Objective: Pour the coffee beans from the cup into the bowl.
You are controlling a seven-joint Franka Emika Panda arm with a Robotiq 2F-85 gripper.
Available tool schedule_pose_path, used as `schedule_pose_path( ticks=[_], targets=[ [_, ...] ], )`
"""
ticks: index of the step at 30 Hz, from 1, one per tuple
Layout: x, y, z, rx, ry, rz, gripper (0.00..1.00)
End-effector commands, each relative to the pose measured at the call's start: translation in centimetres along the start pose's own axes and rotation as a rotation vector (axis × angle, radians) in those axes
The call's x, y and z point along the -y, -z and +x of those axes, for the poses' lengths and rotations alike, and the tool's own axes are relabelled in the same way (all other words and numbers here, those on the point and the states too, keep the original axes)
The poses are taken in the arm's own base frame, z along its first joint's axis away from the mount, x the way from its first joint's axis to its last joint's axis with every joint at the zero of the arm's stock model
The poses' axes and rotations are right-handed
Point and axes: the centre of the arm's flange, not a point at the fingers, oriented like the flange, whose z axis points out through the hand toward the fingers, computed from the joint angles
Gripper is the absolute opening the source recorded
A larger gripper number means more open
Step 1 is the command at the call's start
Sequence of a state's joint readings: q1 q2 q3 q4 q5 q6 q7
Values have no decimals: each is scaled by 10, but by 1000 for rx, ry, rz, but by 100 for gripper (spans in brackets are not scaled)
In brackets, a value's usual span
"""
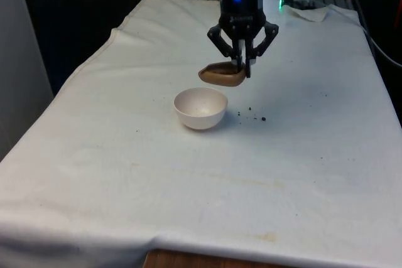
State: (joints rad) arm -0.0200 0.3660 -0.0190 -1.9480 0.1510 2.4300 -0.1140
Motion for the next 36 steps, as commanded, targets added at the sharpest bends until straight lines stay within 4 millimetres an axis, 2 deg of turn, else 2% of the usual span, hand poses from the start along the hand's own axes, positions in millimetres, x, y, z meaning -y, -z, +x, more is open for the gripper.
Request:
schedule_pose_path(
  ticks=[1,13,26,36],
  targets=[
    [-2,2,-2,1,-4,17,0],
    [-21,0,-7,8,-25,52,0],
    [-40,2,-21,10,-44,106,0],
    [-54,3,-20,7,-55,112,0]
  ],
)
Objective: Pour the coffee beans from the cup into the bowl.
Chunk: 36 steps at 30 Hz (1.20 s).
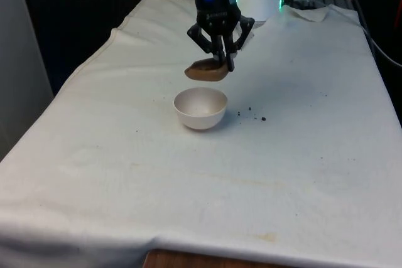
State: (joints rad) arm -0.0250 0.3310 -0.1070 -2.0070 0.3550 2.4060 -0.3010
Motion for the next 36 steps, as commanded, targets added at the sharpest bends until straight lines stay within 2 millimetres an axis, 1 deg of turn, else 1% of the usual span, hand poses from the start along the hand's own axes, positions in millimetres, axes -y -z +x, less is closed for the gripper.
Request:
schedule_pose_path(
  ticks=[1,5,11,13,14,21,22,23,29,30,36],
  targets=[
    [-1,0,1,2,-2,15,0],
    [-4,1,0,-2,-9,18,0],
    [-7,-1,3,-3,-25,78,0],
    [-10,-2,3,-4,-33,97,0],
    [-9,-2,3,-7,-28,79,0],
    [-16,-5,2,-13,-45,142,0],
    [-15,-5,1,-12,-42,125,0],
    [-18,-6,2,-13,-47,155,0],
    [-27,-9,0,-20,-55,202,0],
    [-25,-9,-1,-19,-51,181,0],
    [-38,-7,-1,-28,-57,238,0]
  ],
)
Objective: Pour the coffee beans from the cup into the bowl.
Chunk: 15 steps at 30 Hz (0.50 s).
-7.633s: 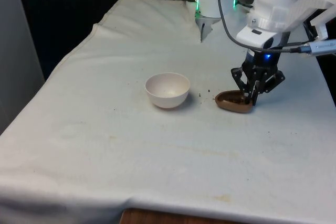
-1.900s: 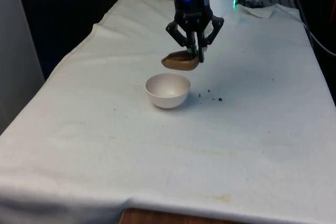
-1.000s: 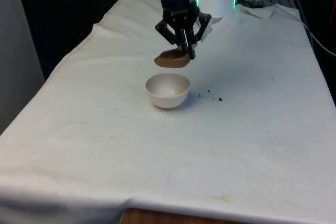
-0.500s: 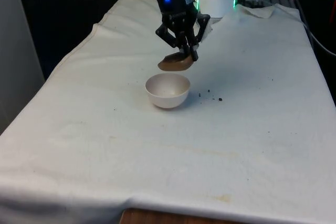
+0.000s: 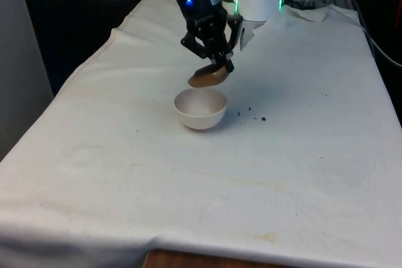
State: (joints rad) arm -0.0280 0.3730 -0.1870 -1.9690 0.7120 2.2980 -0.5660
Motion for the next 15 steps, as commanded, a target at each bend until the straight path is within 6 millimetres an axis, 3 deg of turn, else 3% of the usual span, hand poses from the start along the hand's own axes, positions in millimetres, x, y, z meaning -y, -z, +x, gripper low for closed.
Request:
schedule_pose_path(
  ticks=[1,15],
  targets=[
    [-3,2,2,1,-3,17,0],
    [-19,12,1,-1,27,84,0]
  ],
)
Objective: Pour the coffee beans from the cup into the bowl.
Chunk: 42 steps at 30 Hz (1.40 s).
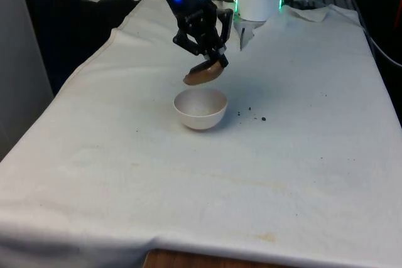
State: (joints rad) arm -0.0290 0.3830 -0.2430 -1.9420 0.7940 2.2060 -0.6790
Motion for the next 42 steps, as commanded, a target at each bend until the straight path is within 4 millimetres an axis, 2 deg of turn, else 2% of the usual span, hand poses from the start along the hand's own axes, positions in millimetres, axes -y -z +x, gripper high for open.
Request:
schedule_pose_path(
  ticks=[1,12,21,42],
  targets=[
    [-2,1,0,0,5,20,0],
    [-16,-1,-2,-5,23,75,0],
    [-33,-1,5,-9,27,157,0],
    [-63,-2,-2,-4,15,307,0]
  ],
)
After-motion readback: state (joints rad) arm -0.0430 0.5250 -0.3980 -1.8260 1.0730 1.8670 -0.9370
